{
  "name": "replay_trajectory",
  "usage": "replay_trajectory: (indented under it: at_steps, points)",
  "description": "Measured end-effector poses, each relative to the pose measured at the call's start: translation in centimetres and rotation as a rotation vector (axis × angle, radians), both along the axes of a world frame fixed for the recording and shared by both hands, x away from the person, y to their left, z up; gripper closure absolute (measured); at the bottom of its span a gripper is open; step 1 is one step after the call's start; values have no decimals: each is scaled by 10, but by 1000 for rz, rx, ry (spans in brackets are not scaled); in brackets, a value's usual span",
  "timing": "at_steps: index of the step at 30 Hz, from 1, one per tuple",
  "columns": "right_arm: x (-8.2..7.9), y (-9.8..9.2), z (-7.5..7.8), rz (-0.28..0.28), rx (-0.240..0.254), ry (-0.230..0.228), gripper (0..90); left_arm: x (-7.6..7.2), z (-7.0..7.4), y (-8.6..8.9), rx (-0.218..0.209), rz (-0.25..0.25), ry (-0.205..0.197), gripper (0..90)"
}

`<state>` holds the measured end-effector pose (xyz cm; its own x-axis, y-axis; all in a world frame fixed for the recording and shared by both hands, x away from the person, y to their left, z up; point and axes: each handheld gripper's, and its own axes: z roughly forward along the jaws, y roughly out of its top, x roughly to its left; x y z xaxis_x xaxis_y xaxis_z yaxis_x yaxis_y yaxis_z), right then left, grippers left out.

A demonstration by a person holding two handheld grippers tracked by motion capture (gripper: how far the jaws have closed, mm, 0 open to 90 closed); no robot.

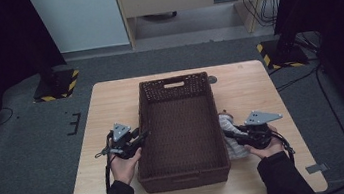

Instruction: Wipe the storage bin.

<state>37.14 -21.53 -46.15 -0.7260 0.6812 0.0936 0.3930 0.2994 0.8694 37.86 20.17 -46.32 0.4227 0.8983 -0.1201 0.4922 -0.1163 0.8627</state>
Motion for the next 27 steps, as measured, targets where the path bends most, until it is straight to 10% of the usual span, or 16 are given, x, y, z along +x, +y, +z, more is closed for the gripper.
replay_trajectory:
  at_steps: [11,19,27]
  points:
    - [9,12,-40,-7,-122,126,734,3,0,0,9,10,-5,667]
    - [-5,-1,4,-3,18,-2,733,13,0,0,7,25,-7,668]
    - [-6,7,-15,15,-42,44,734,16,-1,1,-2,12,-14,662]
